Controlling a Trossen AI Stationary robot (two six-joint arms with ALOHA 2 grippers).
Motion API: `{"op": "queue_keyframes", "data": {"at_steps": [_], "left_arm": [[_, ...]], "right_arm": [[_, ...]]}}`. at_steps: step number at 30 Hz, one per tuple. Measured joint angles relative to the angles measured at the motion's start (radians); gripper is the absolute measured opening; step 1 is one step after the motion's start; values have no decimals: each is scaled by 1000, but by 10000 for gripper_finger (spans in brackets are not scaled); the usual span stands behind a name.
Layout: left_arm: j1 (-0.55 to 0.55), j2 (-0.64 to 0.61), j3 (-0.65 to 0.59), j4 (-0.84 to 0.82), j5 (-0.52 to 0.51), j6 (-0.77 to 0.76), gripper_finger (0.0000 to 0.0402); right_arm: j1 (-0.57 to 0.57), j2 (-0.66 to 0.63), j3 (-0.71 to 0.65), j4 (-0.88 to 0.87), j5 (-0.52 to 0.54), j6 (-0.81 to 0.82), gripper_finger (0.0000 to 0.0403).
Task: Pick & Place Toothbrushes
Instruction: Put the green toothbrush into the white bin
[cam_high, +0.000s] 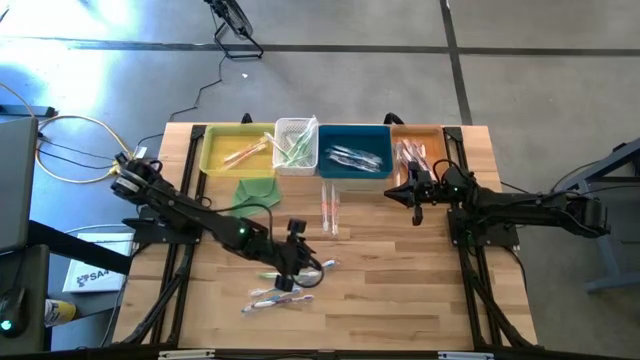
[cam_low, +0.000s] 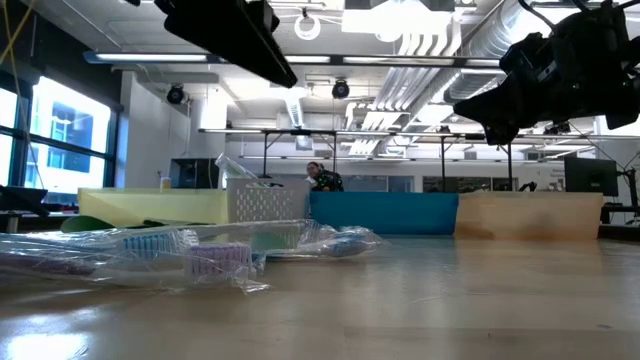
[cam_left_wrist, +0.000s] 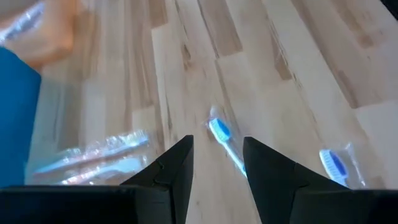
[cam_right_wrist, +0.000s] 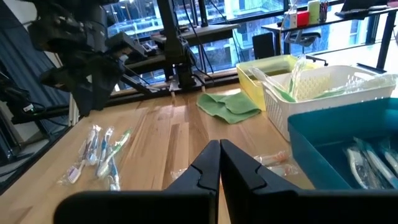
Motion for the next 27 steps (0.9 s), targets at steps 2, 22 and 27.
{"op": "queue_keyframes", "data": {"at_steps": [2, 22, 27], "left_arm": [[0, 15, 7, -10, 5, -27, 135], [0, 32, 6, -134, 3, -92, 135], [0, 32, 6, -147, 1, -92, 135]], "right_arm": [[0, 0, 0, -1, 0, 0, 4], [0, 0, 0, -34, 0, -26, 4], [0, 0, 0, -38, -1, -23, 4]]}}
